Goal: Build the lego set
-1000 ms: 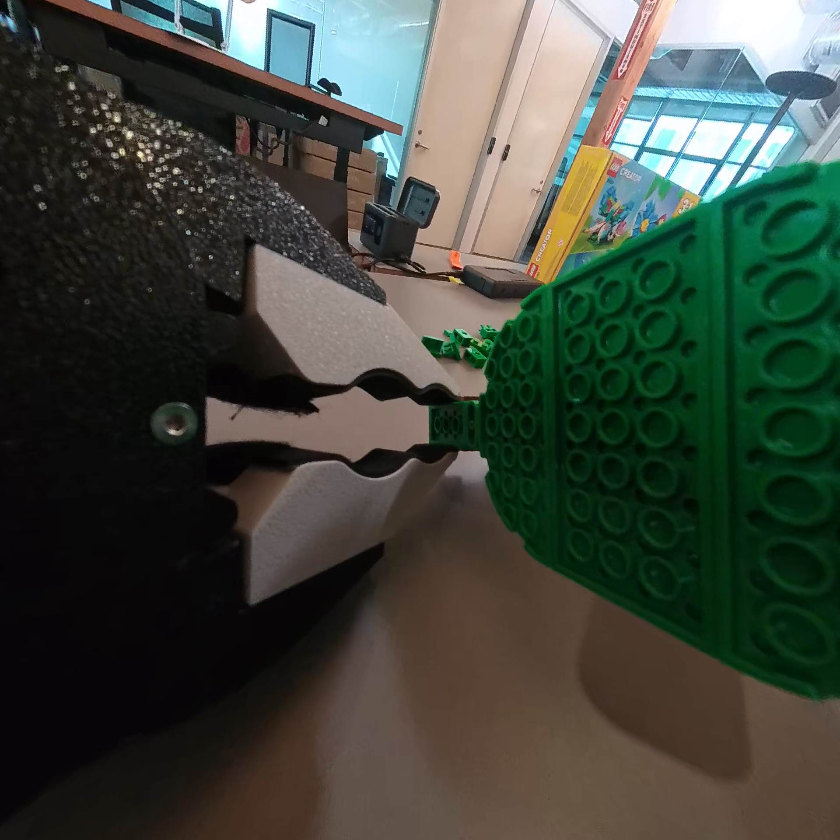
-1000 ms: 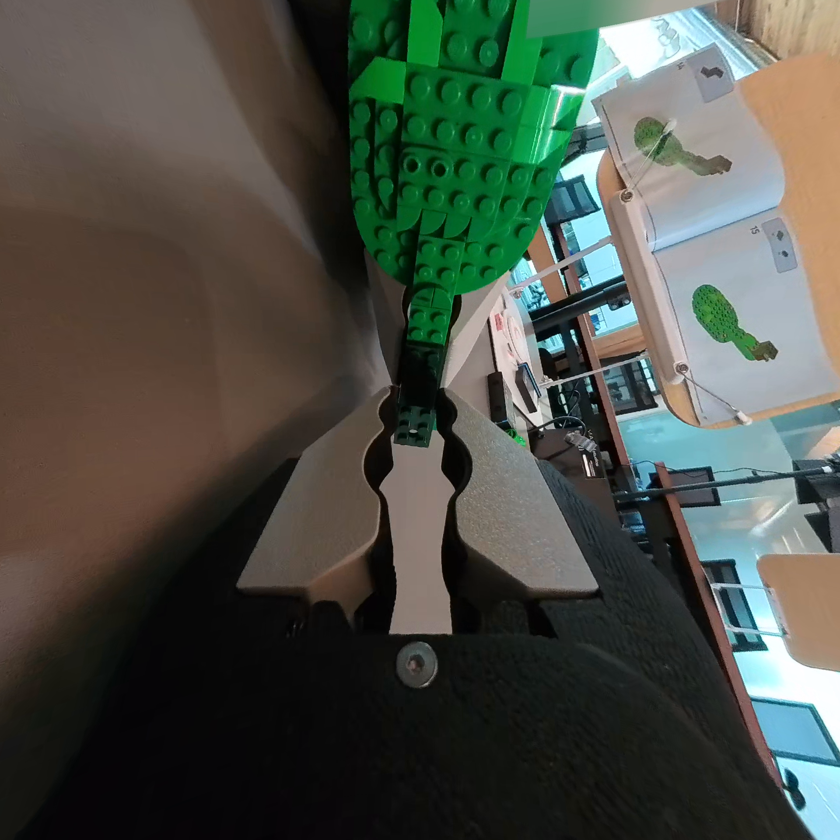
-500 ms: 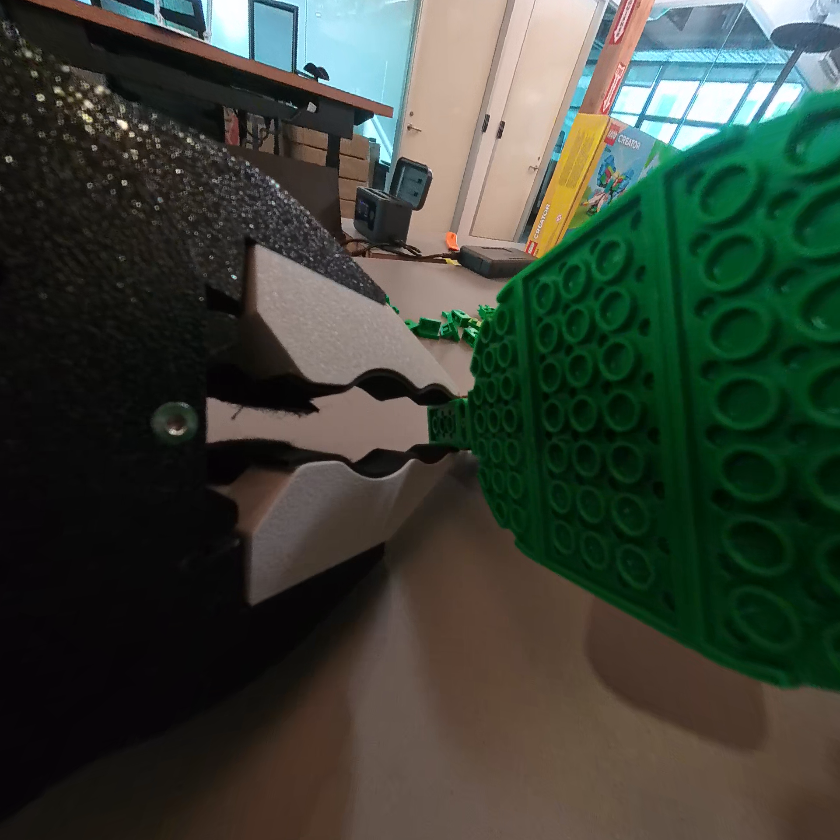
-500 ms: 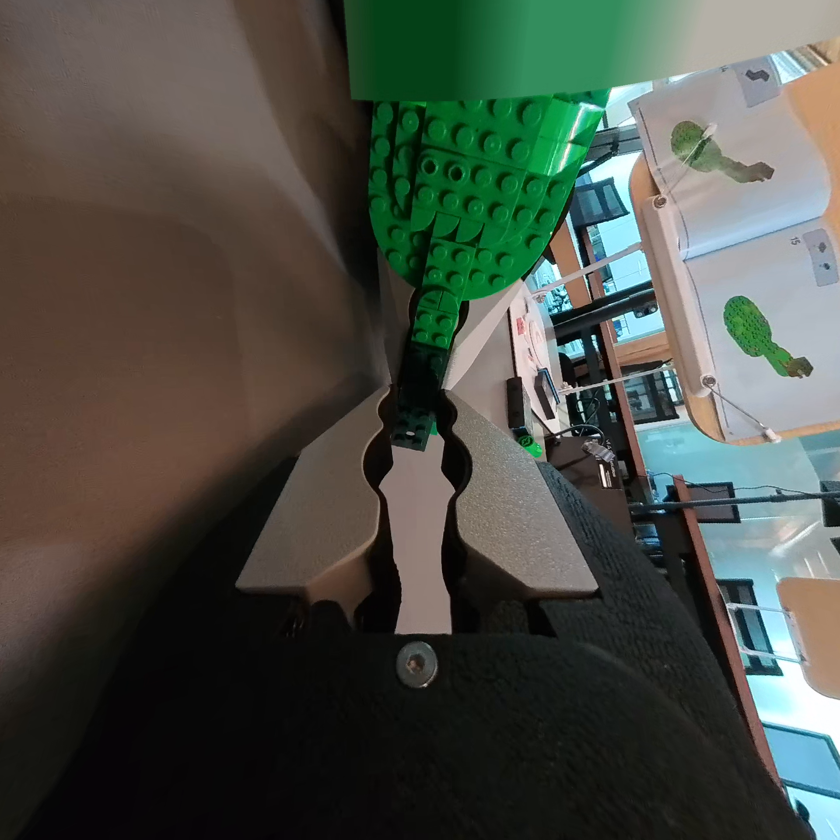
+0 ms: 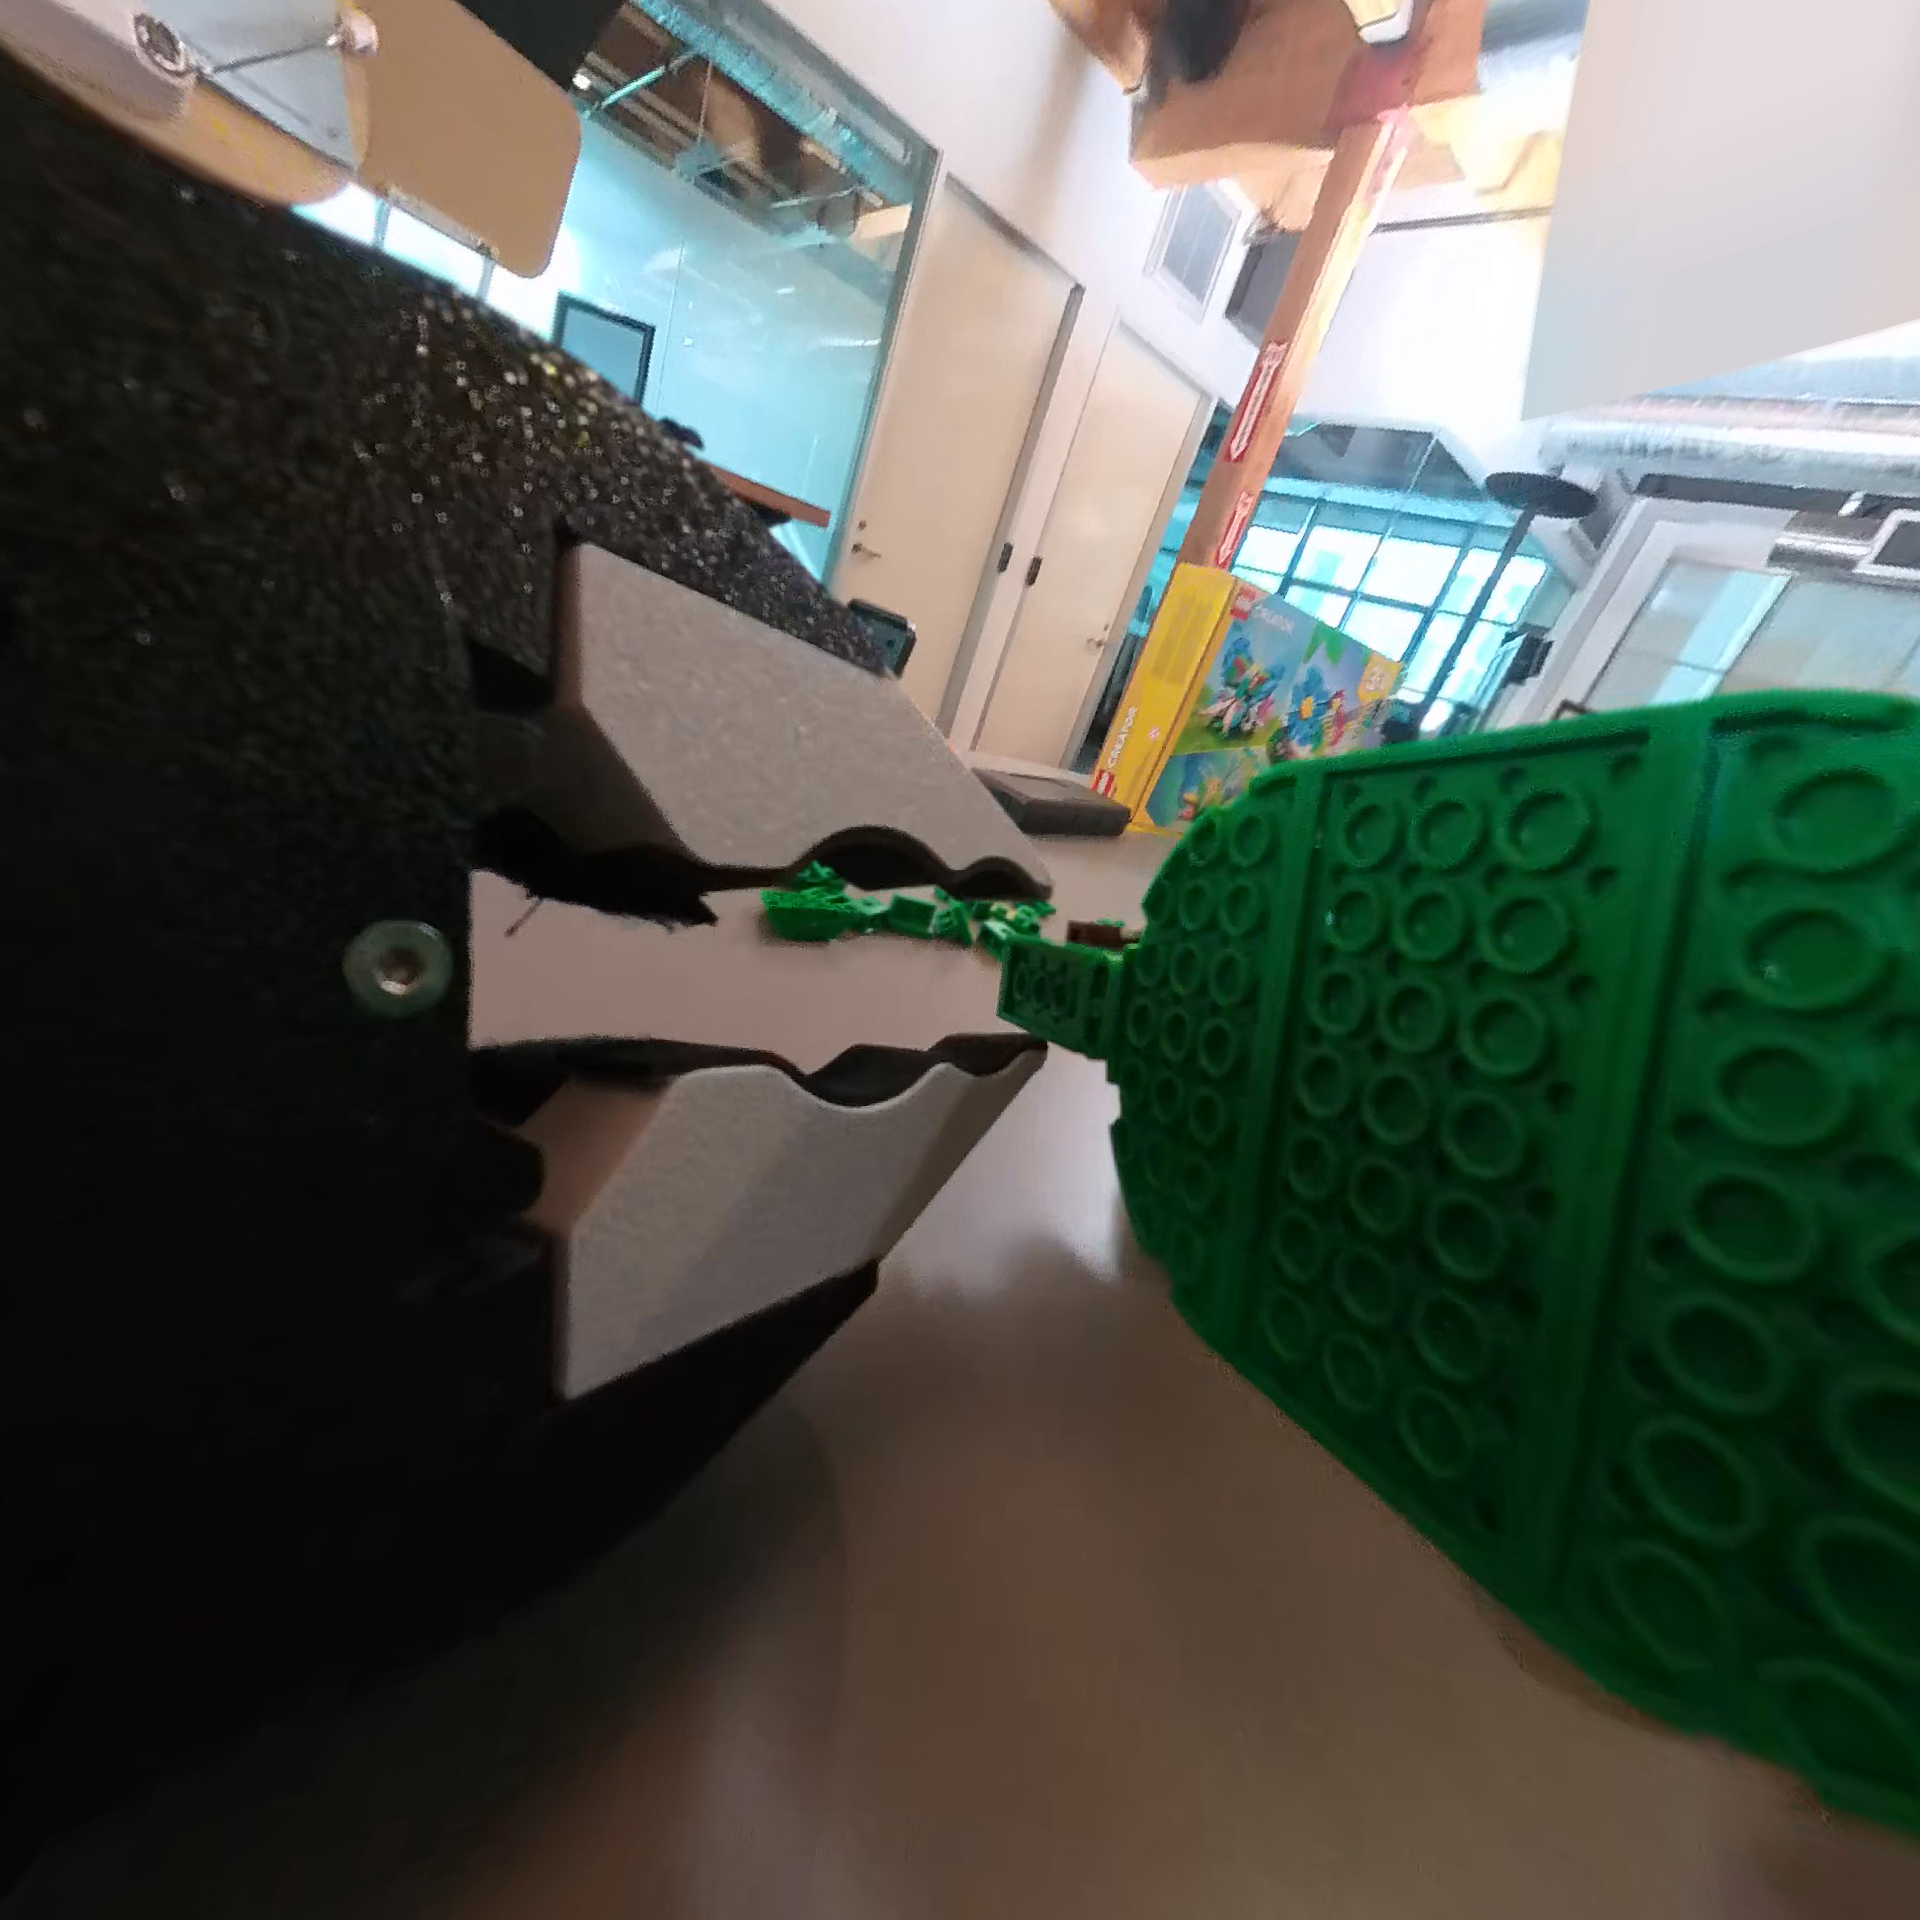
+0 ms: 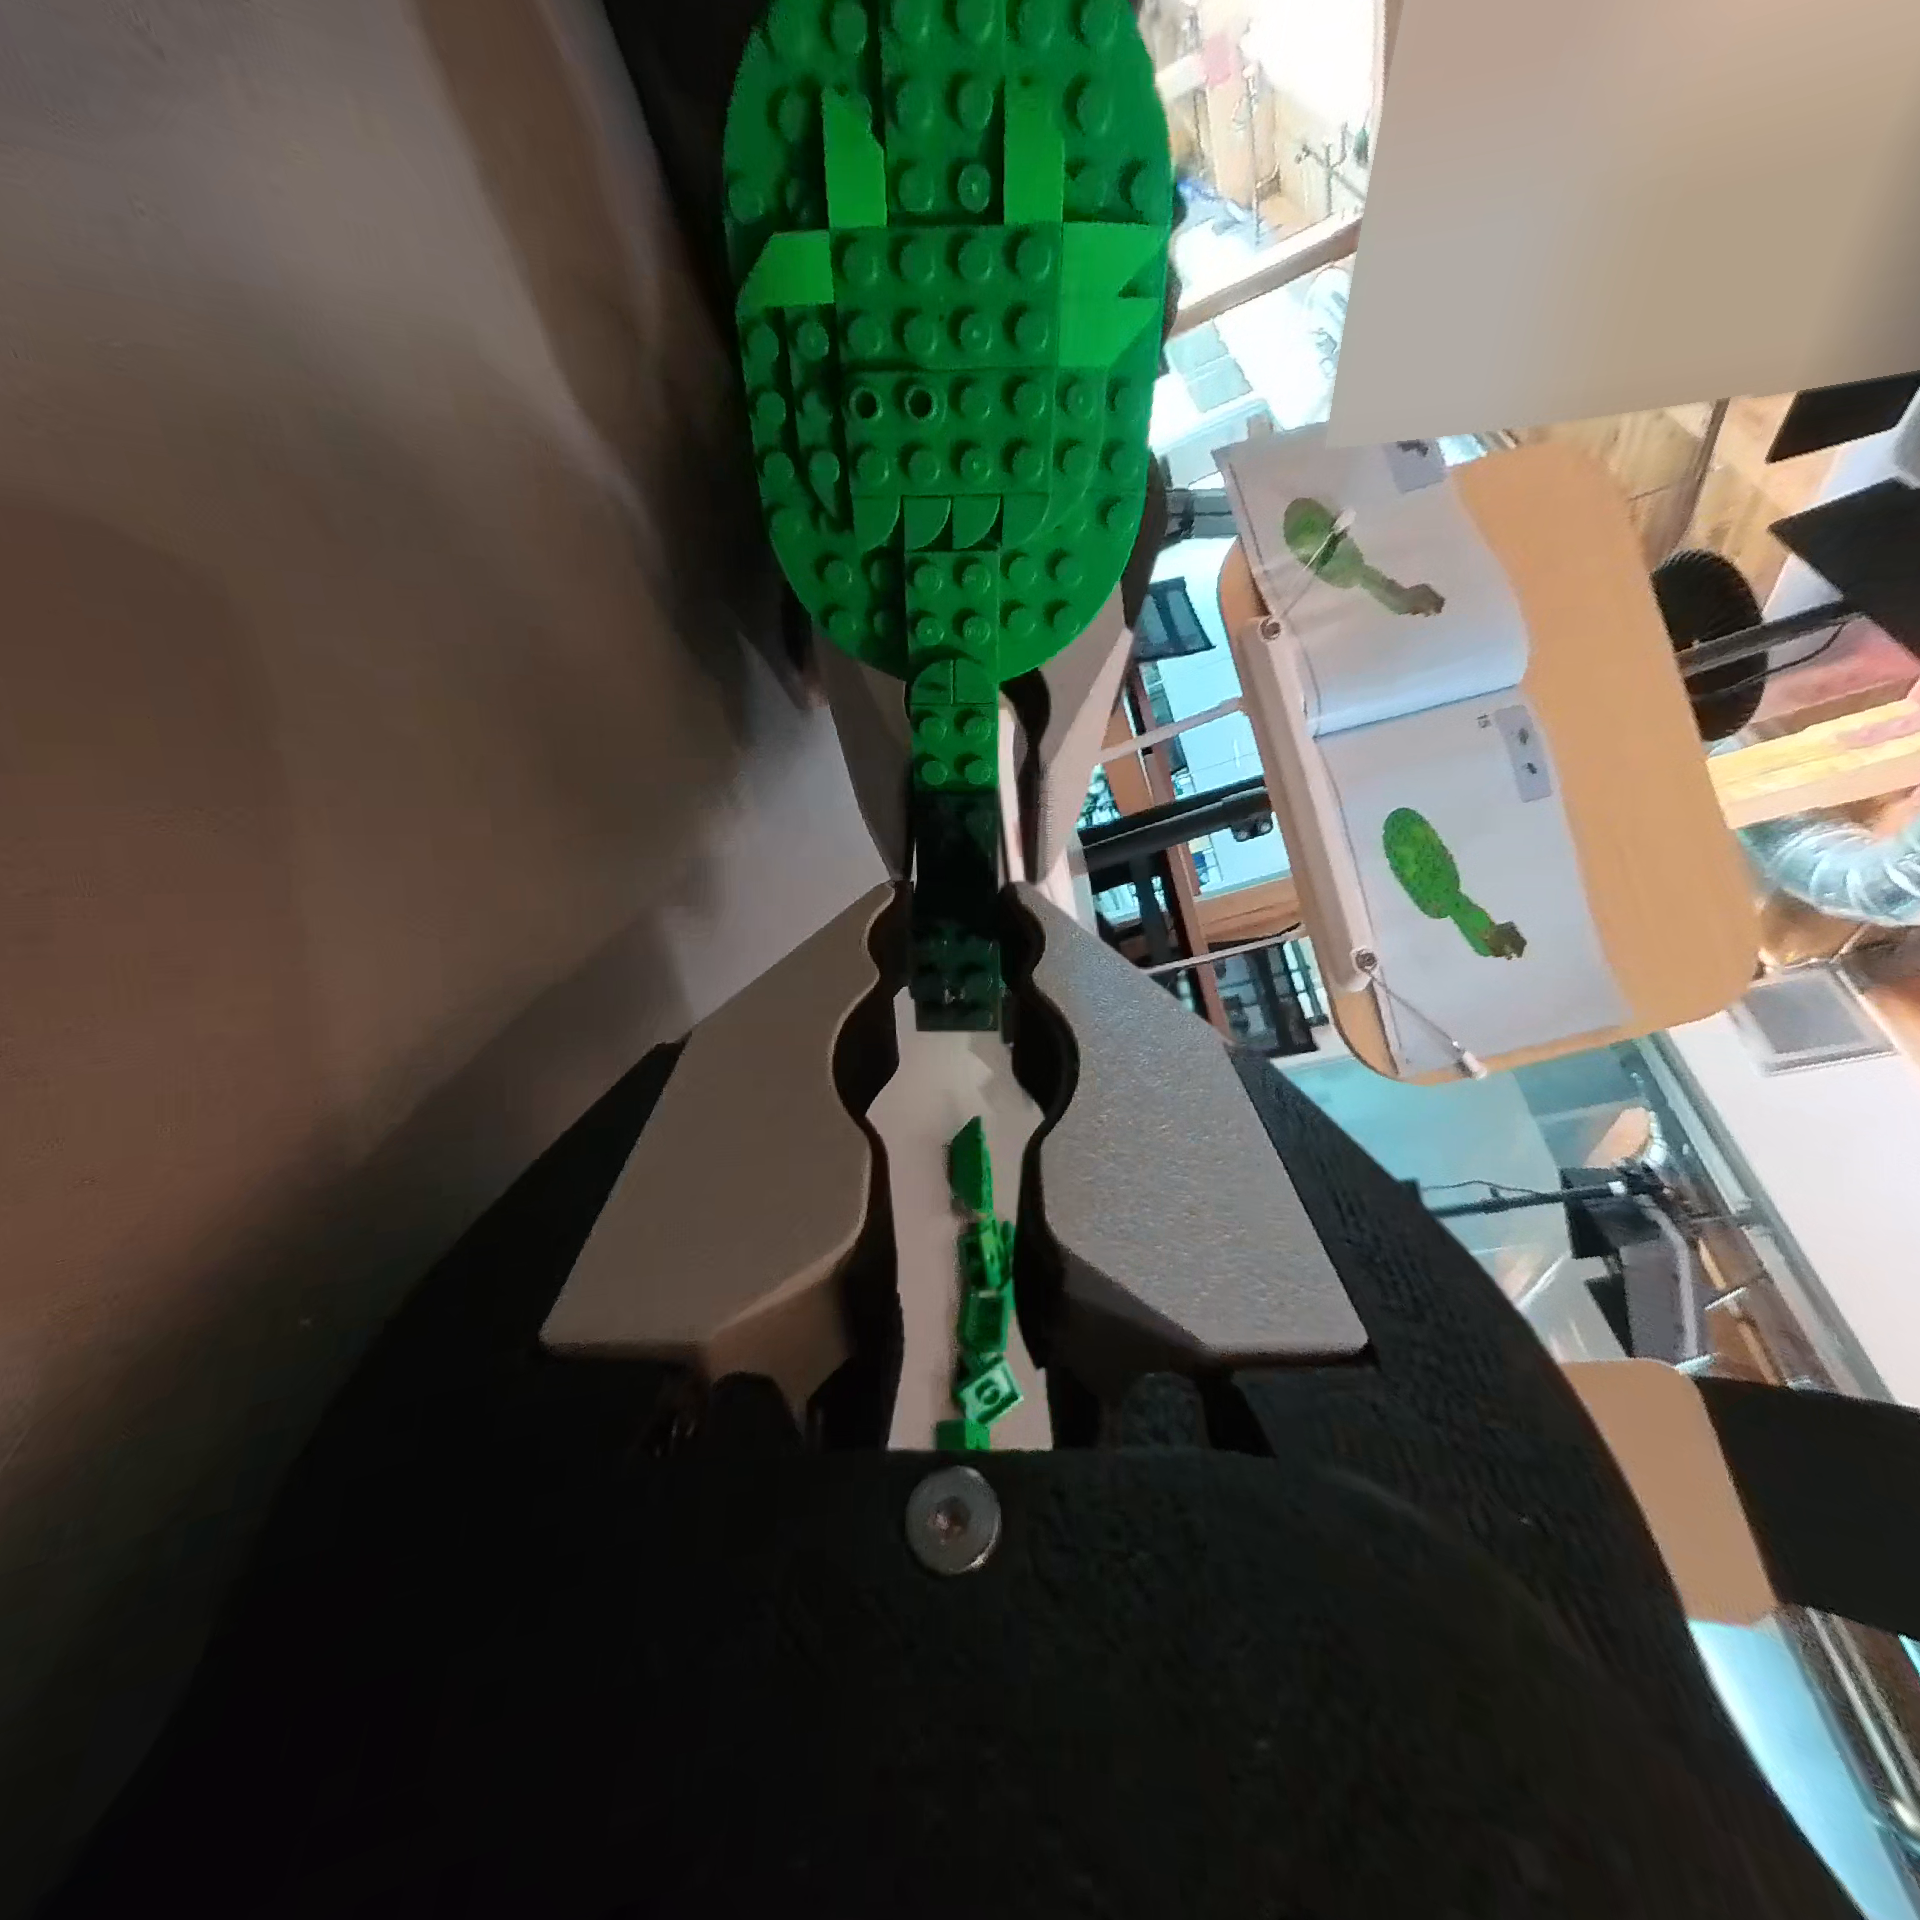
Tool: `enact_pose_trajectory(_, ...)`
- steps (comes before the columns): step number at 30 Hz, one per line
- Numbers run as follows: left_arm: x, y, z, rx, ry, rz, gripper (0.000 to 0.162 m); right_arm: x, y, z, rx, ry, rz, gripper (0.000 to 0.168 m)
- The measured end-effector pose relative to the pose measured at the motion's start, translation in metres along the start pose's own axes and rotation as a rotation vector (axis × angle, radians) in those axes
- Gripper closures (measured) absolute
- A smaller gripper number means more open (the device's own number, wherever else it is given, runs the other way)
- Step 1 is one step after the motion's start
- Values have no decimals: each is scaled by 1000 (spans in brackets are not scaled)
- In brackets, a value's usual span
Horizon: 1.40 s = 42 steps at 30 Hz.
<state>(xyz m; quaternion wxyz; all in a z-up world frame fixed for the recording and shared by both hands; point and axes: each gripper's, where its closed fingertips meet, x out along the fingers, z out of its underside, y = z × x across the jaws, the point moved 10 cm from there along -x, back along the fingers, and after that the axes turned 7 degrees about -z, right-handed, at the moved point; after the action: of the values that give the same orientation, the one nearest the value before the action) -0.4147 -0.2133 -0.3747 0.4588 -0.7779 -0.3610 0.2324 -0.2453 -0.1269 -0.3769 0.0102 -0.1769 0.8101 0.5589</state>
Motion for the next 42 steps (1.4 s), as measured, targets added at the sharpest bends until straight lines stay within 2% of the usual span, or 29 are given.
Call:
enact_pose_trajectory(2, 0, 2, -2, 27, 11, -1, 147, -1, 0, -1, -13, 13, 9, 154)
enact_pose_trajectory(11, -2, 3, -10, 178, -12, -5, 149, -2, 0, -2, 16, 45, -3, 154)
enact_pose_trajectory(20, 2, 7, -13, 79, -81, 68, 148, 0, 0, -8, 199, 91, -79, 153)
enact_pose_trajectory(29, 4, 6, -12, 23, -116, 88, 148, 1, 1, -3, 254, 91, -104, 153)
enact_pose_trajectory(31, 5, 4, -9, -41, -128, 105, 148, 2, 2, -1, 269, 76, -102, 153)
enact_pose_trajectory(35, 12, -11, -4, -326, -127, 93, 148, -2, 15, 5, 371, 139, 8, 151)
enact_pose_trajectory(39, 17, -18, 7, -544, -147, 124, 147, -4, 22, 10, 429, 156, 69, 139)
enact_pose_trajectory(42, 12, -39, 19, -791, -82, 87, 147, -4, 27, 14, 437, 136, 148, 129)
